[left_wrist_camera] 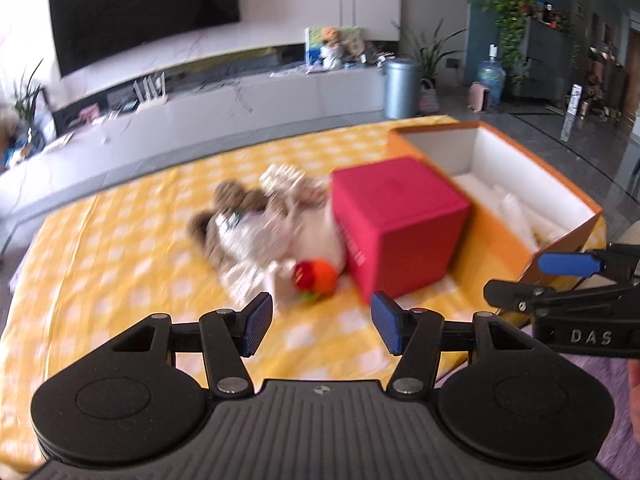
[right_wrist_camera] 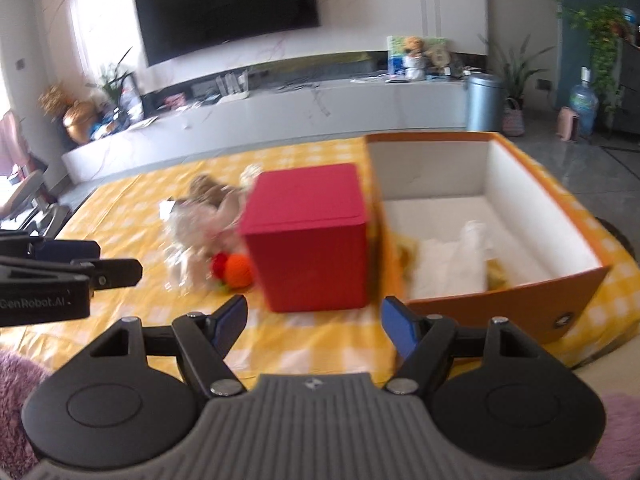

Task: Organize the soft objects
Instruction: 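Withdraw both open tools from the box back over the table, then grasp the silver foil bundle with the left tool while the right tool grasps the brown plush toy, then lift the foil bundle and brown plush and carry both over the cardboard box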

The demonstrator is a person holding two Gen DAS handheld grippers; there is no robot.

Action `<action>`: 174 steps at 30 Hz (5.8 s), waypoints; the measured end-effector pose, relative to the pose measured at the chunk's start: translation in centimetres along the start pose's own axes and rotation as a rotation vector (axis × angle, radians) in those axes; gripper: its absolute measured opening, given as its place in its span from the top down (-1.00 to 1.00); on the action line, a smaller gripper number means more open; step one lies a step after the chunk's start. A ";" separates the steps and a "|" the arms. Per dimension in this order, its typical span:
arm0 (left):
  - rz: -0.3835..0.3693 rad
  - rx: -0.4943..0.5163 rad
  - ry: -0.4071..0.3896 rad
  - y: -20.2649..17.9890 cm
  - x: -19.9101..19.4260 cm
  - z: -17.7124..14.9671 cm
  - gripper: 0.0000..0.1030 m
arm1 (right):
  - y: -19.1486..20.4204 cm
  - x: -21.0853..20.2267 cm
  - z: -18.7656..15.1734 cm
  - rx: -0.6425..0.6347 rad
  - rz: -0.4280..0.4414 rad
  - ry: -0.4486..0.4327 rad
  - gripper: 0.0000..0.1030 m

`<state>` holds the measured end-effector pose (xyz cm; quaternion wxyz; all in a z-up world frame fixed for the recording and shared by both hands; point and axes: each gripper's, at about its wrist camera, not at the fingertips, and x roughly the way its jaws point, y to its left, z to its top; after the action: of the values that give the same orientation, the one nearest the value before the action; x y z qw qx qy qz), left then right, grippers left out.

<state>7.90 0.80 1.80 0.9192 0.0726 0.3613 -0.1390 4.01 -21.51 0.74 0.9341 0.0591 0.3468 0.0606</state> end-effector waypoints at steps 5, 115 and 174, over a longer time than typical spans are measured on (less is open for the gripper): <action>0.019 -0.038 0.016 2.7 -0.3 -1.9 -0.30 | 2.8 1.3 -0.4 -0.057 0.037 0.025 -0.40; 0.207 -0.434 -0.031 16.4 6.2 -1.6 -0.06 | 17.7 18.8 7.2 -0.412 0.258 0.038 0.38; -0.385 0.030 -0.041 -12.2 3.7 13.2 -0.06 | -9.0 -3.3 7.0 -0.456 -0.056 -0.067 0.37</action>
<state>15.18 -14.68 8.49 0.8815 0.0128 0.3478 -0.3190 6.76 -31.37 6.74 0.9357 -0.1611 0.2943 0.1092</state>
